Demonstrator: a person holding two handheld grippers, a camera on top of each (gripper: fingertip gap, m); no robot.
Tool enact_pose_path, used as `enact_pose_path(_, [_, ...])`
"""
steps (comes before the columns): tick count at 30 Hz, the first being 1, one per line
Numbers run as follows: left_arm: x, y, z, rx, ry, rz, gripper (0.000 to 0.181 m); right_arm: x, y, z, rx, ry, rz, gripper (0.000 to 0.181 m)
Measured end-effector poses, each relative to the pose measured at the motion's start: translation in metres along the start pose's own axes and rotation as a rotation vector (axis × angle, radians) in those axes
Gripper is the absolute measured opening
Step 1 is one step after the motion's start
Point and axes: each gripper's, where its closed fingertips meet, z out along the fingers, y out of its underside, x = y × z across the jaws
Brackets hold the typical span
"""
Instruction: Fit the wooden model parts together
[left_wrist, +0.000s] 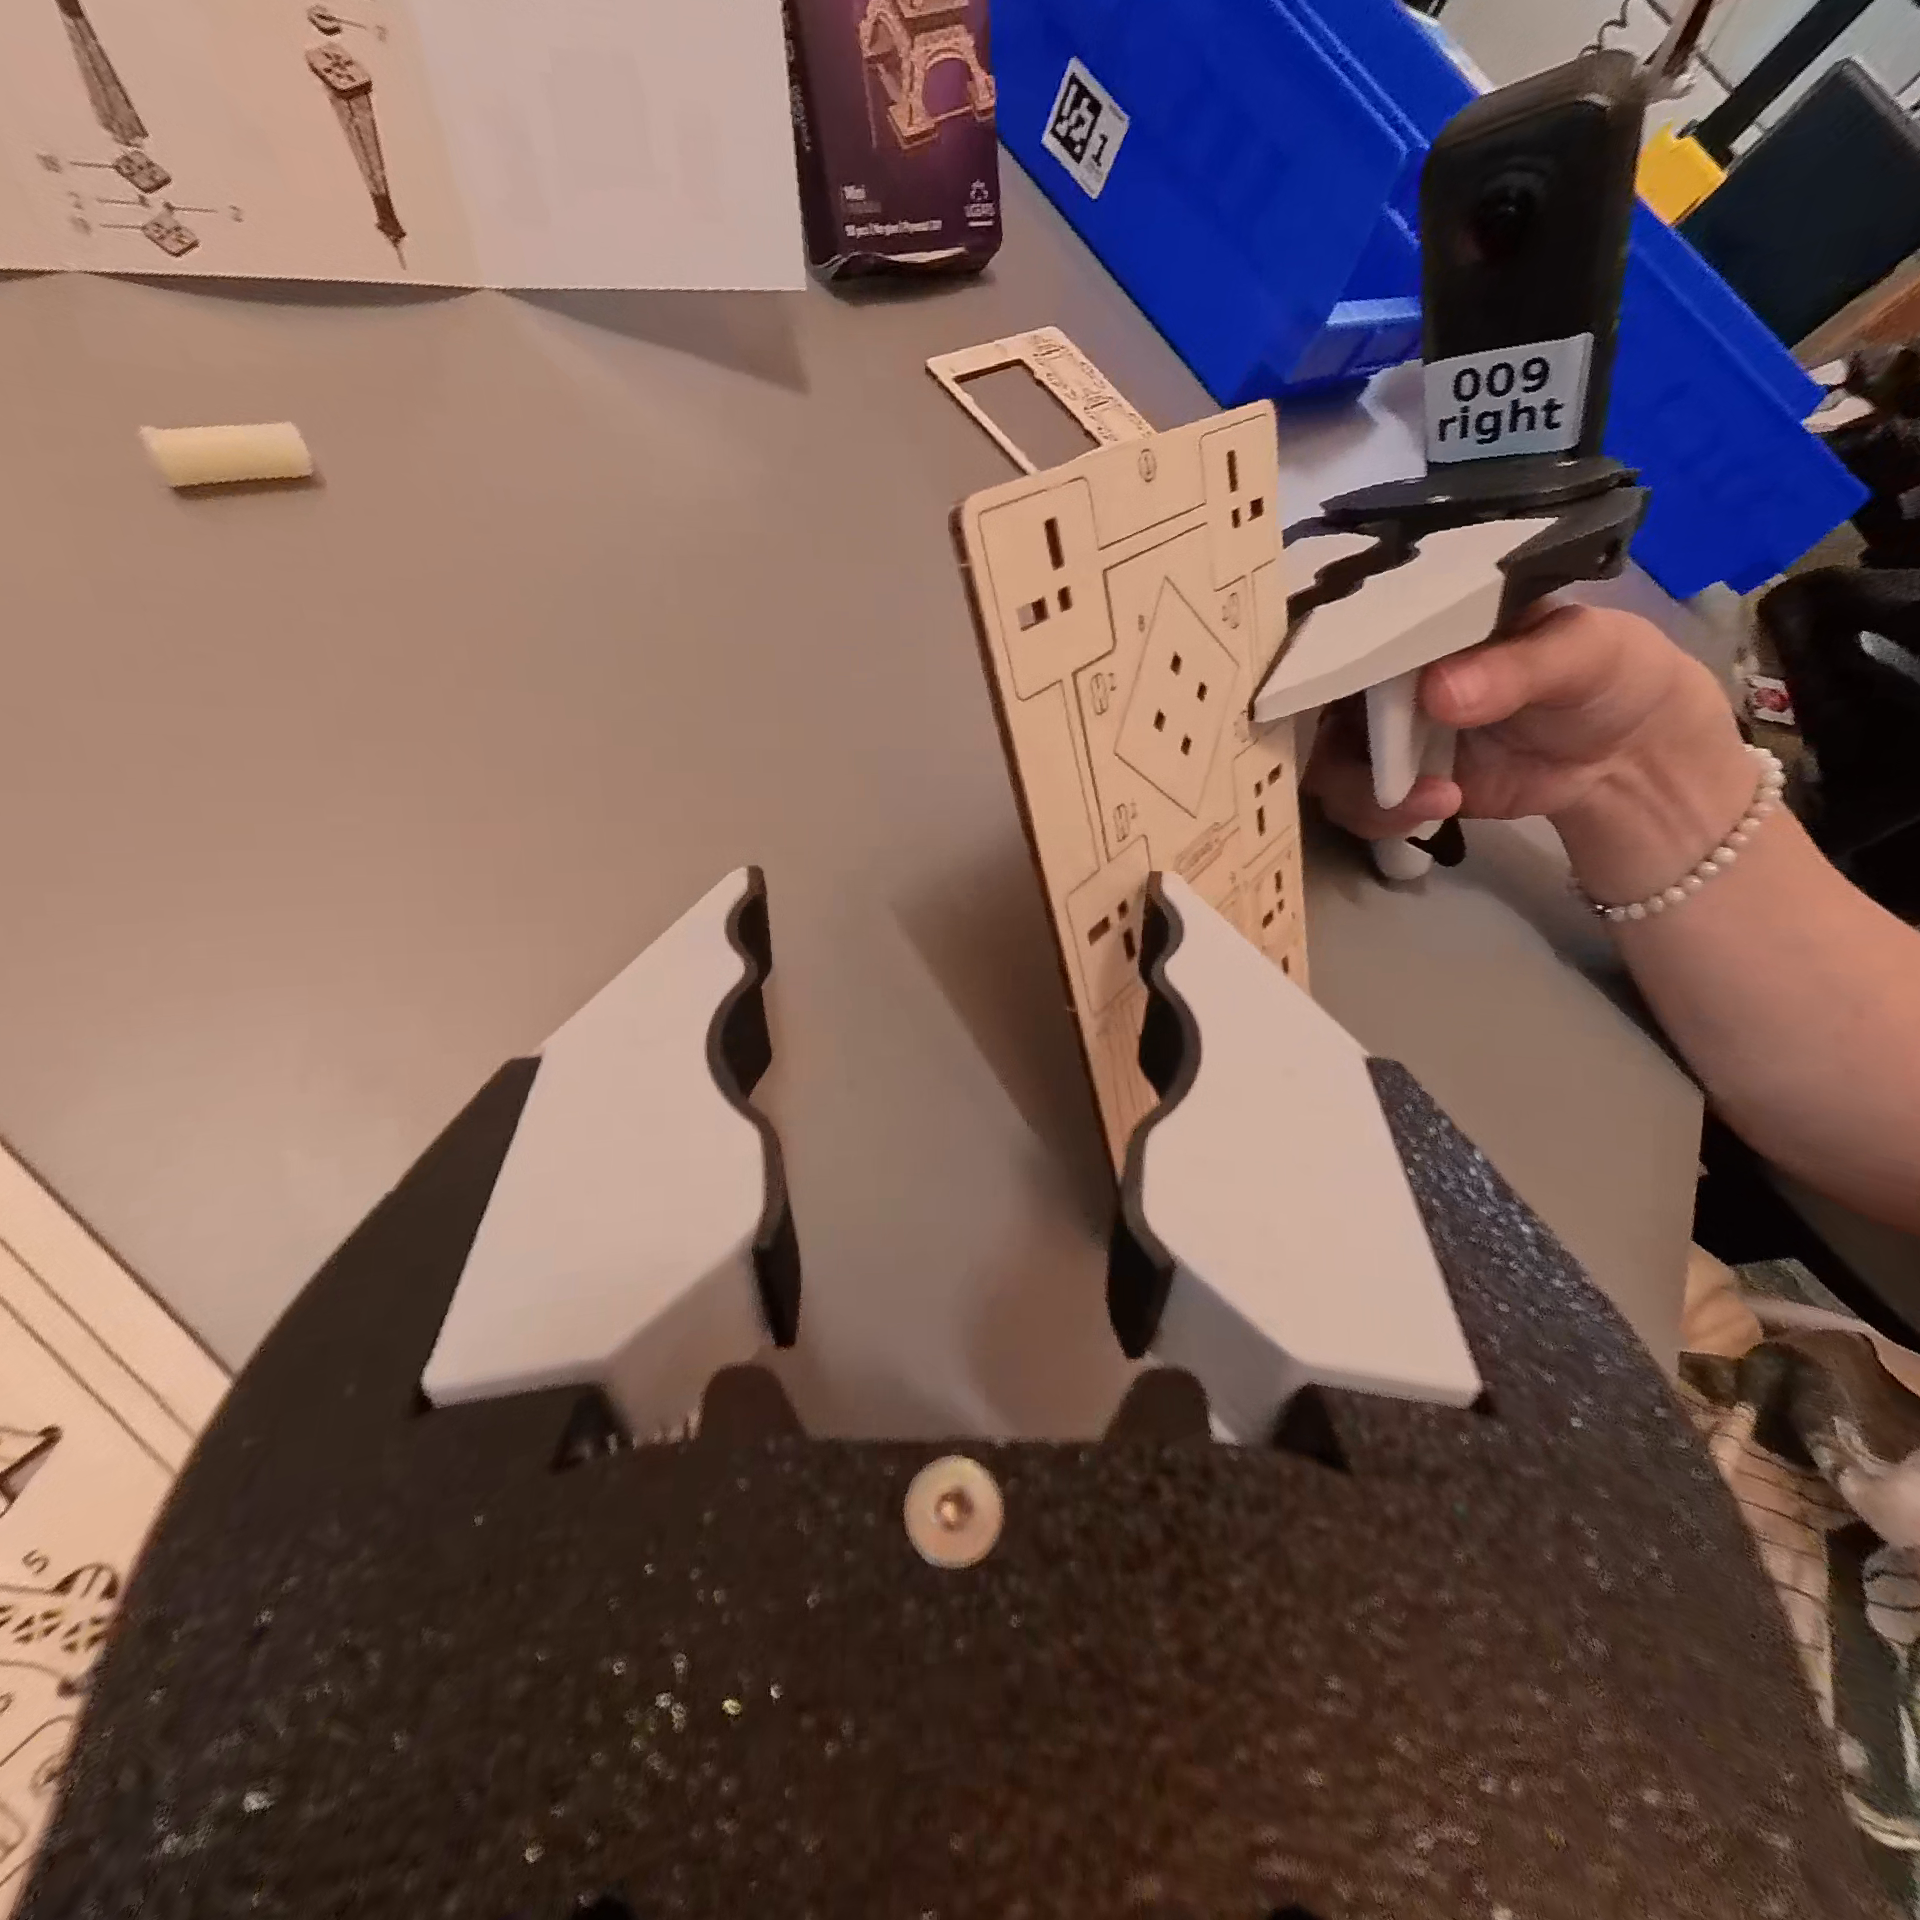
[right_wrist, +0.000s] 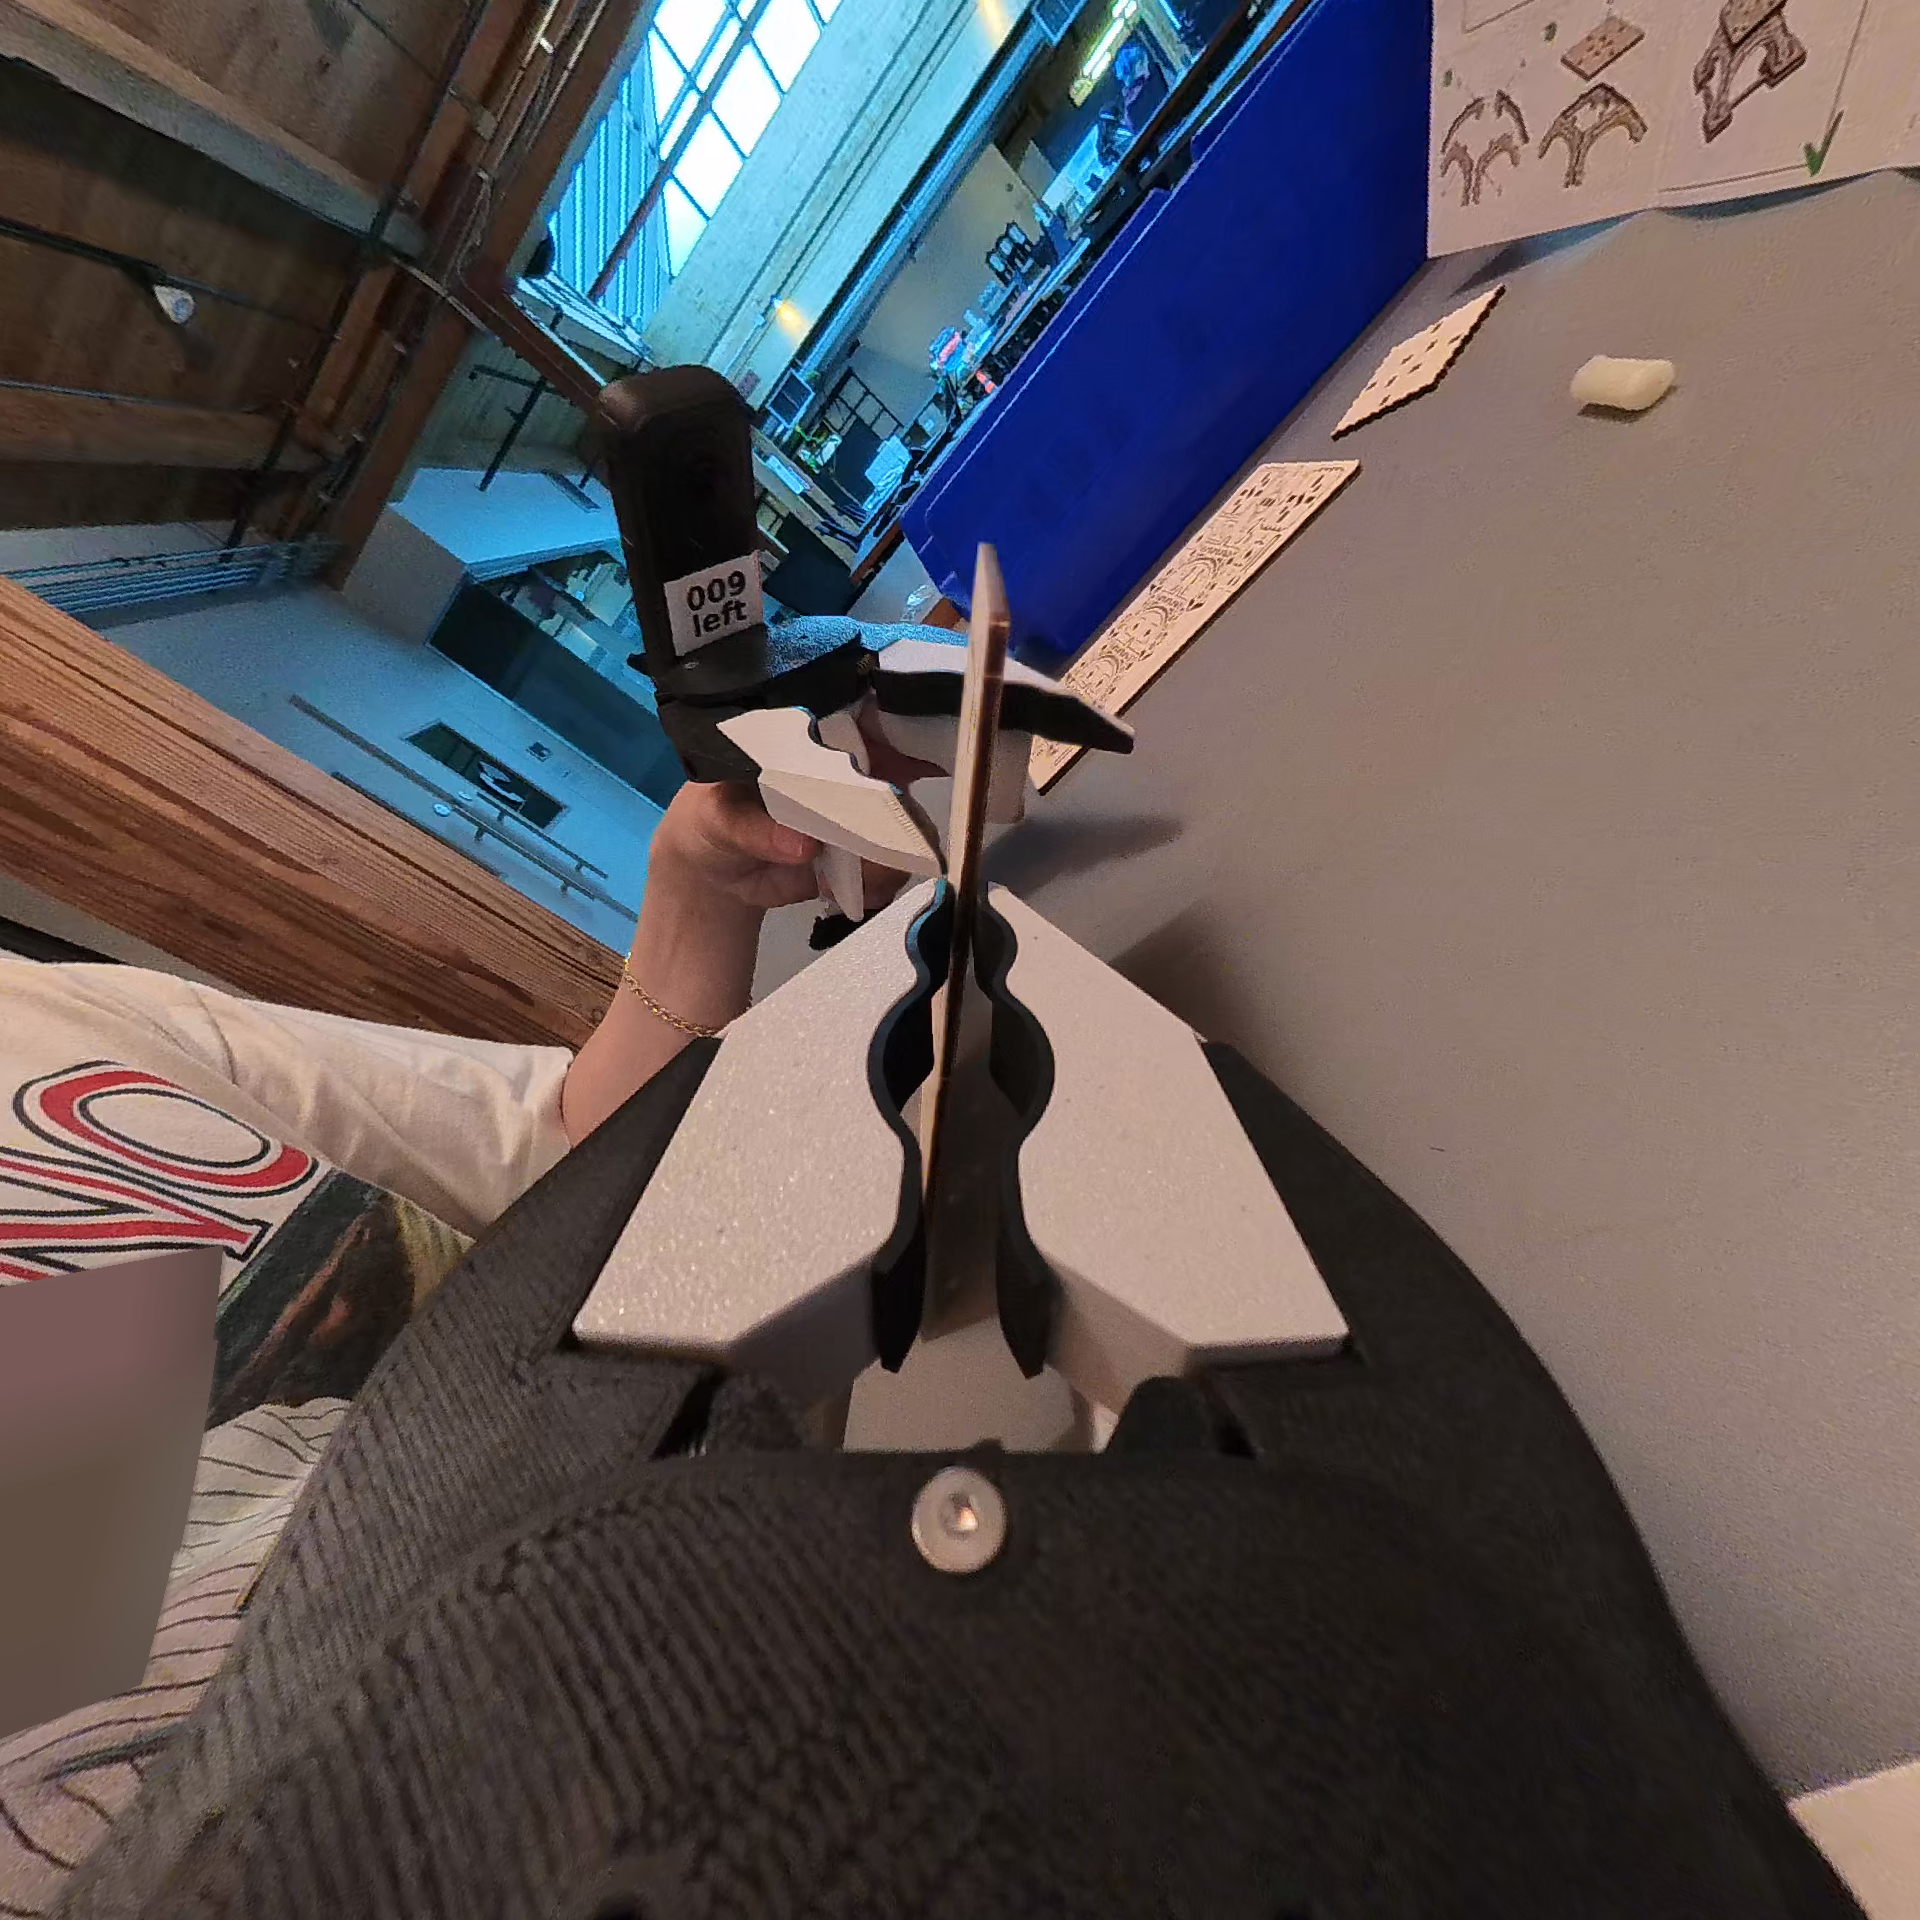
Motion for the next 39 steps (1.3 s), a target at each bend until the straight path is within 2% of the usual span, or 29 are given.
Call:
enact_pose_path(6, [0.008, 0.0, 0.002, 0.007, 0.068, -0.015, 0.052, 0.0, 0.0, 0.0, 0.003, -0.002, 0.008, 0.001])
enact_pose_path(9, [0.011, 0.0, 0.001, 0.008, 0.096, -0.036, 0.05, -0.001, 0.0, 0.0, 0.004, -0.01, 0.005, 0.001])
enact_pose_path(33, [-0.01, 0.003, 0.016, 0.017, -0.058, 0.072, 0.068, 0.017, 0.001, -0.003, 0.015, 0.11, 0.042, 0.004])
enact_pose_path(39, [-0.017, 0.008, 0.017, -0.011, -0.083, 0.034, 0.074, 0.019, 0.003, -0.002, -0.002, 0.128, 0.047, 0.005])
